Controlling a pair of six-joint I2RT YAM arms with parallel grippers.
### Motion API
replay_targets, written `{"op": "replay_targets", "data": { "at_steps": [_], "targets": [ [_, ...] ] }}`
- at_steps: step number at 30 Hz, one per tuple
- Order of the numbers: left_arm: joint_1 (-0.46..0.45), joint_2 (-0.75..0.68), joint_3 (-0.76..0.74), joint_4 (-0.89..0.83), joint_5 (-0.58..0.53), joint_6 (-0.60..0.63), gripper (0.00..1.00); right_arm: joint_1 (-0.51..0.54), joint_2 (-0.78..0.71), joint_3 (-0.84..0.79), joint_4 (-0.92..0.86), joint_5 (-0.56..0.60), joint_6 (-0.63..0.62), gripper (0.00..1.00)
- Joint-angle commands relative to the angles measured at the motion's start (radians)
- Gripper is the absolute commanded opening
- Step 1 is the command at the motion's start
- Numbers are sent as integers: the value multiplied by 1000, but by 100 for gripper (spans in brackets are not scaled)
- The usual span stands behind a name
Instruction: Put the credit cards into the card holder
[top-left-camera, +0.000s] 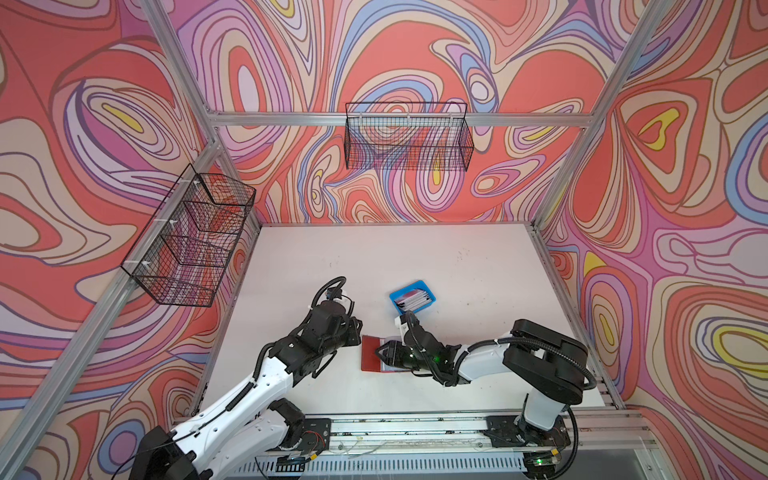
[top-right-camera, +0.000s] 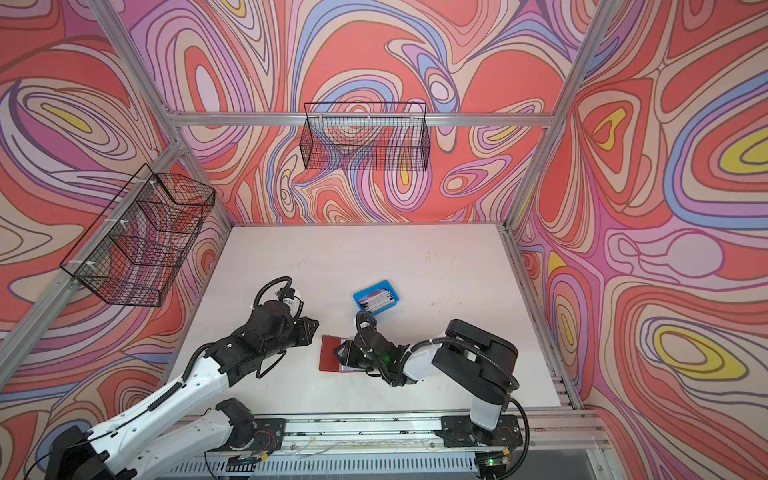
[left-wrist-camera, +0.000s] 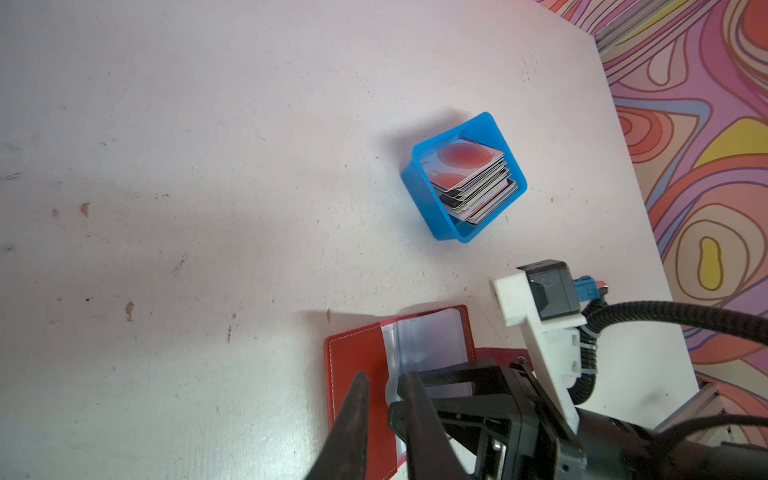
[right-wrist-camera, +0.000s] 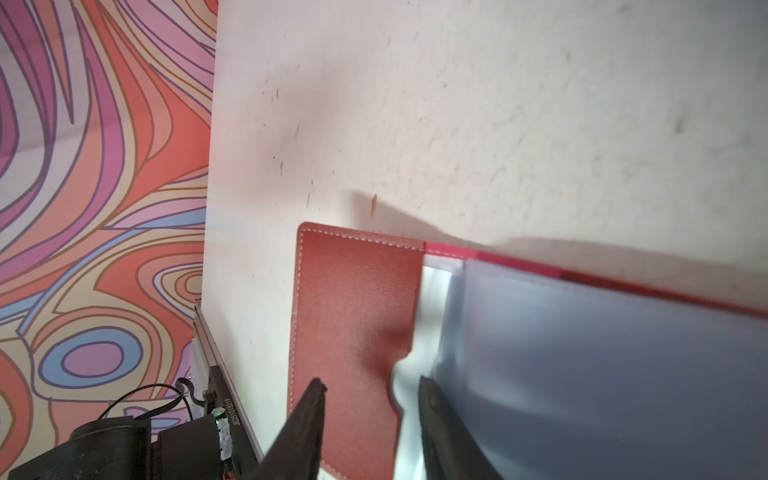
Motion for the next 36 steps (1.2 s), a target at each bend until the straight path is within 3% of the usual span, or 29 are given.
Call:
{"op": "replay_targets", "data": {
  "at_steps": [1, 6, 10, 16, 36],
  "targets": [
    [6, 11, 8, -32, -22, 2, 22, 6, -104, 11, -148, 83, -30, 41],
    [6, -2, -22, -46, -20, 8, 23, 8, -245, 19, -359, 215, -54, 43],
    [6, -15, -69, -29, -2, 7, 28, 11, -268, 11, -438, 264, -54, 44],
    [6, 7, -150, 26, 64, -2, 30, 20, -208, 30, -469, 277, -57, 45],
    [6, 55, -204, 114, 104, -21, 32, 22, -104, 65, -418, 217, -74, 45]
  ]
}}
